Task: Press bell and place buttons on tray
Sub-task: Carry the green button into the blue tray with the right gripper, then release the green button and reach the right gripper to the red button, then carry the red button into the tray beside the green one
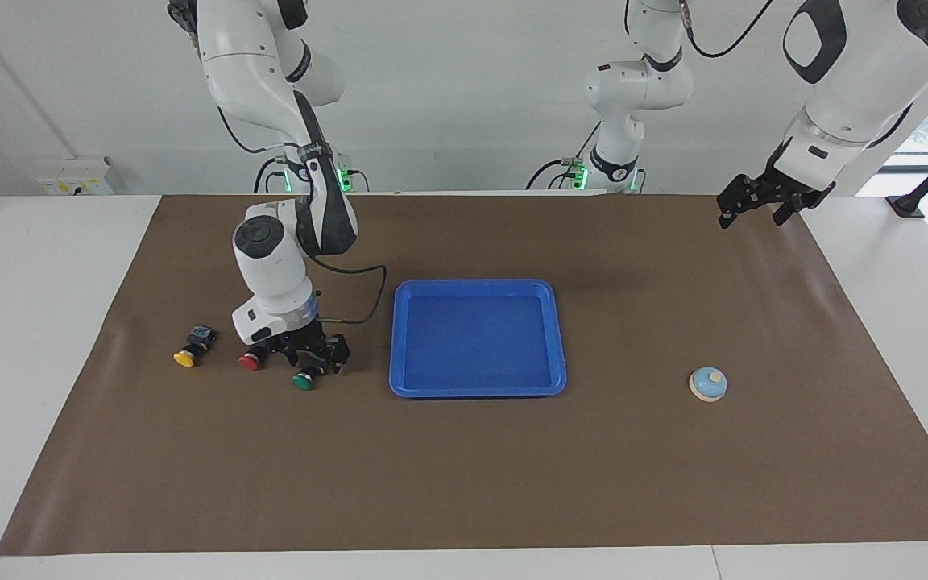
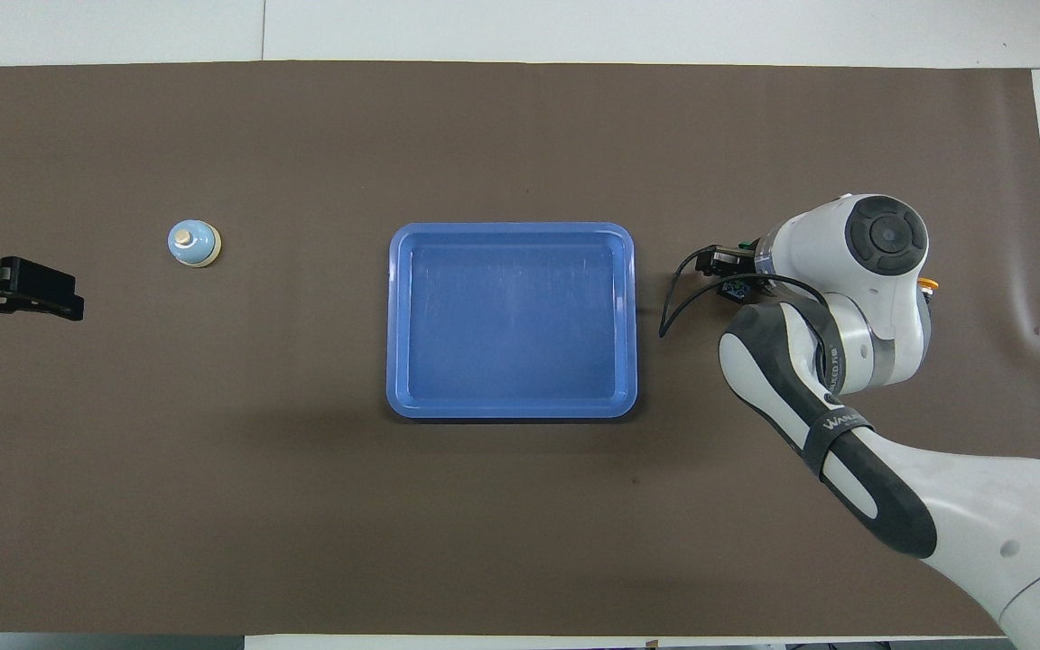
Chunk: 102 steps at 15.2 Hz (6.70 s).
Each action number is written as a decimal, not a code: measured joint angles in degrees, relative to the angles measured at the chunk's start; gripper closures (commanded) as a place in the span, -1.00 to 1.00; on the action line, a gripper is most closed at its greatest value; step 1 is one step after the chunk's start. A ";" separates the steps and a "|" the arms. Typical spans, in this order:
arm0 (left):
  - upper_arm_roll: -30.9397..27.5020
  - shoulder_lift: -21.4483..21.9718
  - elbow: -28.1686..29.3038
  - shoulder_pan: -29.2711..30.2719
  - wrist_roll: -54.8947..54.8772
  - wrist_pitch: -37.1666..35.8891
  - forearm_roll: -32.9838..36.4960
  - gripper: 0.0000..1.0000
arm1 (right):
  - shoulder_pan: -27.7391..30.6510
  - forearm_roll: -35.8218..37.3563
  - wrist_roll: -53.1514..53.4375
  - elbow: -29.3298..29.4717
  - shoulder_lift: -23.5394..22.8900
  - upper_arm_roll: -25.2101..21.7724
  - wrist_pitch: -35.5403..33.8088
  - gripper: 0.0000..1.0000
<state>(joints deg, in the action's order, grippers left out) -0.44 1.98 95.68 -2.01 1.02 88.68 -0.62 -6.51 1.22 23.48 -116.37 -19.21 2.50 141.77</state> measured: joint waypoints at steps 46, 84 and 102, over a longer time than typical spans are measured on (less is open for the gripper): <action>-0.01 0.00 0.00 0.00 0.00 0.00 0.00 -1.00 | -19.21 0.00 10.19 10.60 -2.74 0.70 -9.64 -1.00; -0.01 0.00 0.00 0.00 0.00 0.00 0.00 -1.00 | 11.55 1.00 -9.36 -14.32 9.70 -0.18 2.53 1.00; -0.01 0.00 0.00 0.00 0.00 0.00 0.00 -1.00 | -8.87 0.93 2.91 10.70 9.14 1.58 -20.57 1.00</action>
<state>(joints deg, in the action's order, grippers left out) -0.45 1.98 95.68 -2.01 1.02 88.68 -0.62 -15.37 2.14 26.39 -105.67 -10.07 4.08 121.20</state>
